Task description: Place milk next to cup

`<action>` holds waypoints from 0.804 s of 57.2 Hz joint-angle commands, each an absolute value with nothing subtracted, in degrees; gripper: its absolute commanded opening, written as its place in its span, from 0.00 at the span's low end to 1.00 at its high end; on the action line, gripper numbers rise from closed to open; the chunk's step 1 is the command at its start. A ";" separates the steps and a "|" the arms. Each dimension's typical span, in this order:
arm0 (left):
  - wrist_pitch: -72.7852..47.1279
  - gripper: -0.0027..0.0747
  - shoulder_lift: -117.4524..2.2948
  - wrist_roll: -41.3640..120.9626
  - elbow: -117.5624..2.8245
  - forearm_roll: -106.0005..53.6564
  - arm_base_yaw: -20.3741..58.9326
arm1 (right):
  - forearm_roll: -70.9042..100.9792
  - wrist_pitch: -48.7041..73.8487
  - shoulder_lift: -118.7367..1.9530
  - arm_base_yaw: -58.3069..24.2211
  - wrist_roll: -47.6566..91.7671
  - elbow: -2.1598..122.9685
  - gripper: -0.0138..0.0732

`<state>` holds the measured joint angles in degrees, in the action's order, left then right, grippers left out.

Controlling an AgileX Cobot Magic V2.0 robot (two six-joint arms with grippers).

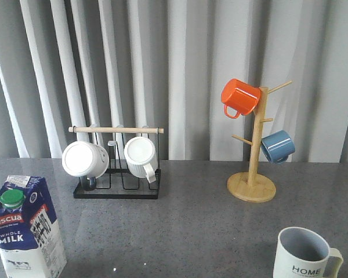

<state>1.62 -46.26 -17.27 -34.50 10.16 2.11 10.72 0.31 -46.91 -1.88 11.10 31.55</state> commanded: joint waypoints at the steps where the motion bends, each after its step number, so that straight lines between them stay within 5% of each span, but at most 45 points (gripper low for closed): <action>1: 4.93 0.70 -46.11 -17.62 -36.52 9.73 2.39 | 10.39 -3.71 -46.36 -1.73 11.61 33.70 0.65; 29: 4.93 0.70 -46.11 -17.62 -36.52 9.73 2.39 | 6.37 -1.16 -45.88 -1.68 11.61 32.01 0.64; 46: 4.93 0.70 -46.11 -17.62 -36.52 9.73 2.39 | -6.67 -21.98 -47.08 -1.68 1.50 18.06 0.64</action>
